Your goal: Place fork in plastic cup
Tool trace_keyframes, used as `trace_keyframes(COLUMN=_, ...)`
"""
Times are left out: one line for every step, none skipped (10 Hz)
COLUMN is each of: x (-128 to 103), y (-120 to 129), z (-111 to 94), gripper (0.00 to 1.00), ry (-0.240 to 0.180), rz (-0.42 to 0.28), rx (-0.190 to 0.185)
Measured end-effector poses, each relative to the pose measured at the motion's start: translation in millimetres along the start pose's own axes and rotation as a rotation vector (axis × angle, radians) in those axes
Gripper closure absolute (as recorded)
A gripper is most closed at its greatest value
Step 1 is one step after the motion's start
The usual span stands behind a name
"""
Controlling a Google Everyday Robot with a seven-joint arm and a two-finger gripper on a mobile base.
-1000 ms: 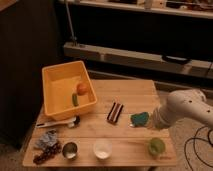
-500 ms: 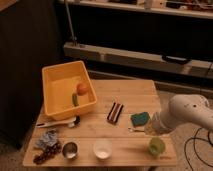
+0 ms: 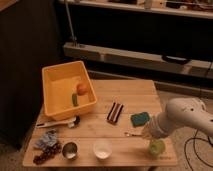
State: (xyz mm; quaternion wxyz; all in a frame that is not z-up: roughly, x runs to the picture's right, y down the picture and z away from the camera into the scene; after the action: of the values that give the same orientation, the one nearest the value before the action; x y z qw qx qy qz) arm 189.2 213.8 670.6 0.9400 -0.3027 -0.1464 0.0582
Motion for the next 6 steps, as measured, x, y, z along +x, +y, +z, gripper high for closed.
trace_keyframes(x=-1, y=1, z=0, gripper=1.0, ry=0.002, rz=0.0, rx=0.0)
trace_keyframes(x=1, y=4, z=-1, gripper=1.0, ry=0.003, rz=0.007, rx=0.002)
trace_keyframes(x=3, y=7, z=-2, gripper=1.0, ry=0.004, rz=0.015, rx=0.003)
trace_keyframes(x=5, y=9, z=-3, gripper=1.0, ry=0.004, rz=0.022, rx=0.004)
trace_keyframes(x=7, y=12, z=-4, gripper=1.0, ry=0.002, rz=0.03, rx=0.003)
trace_keyframes(x=10, y=15, z=-5, gripper=1.0, ry=-0.002, rz=0.036, rx=0.005)
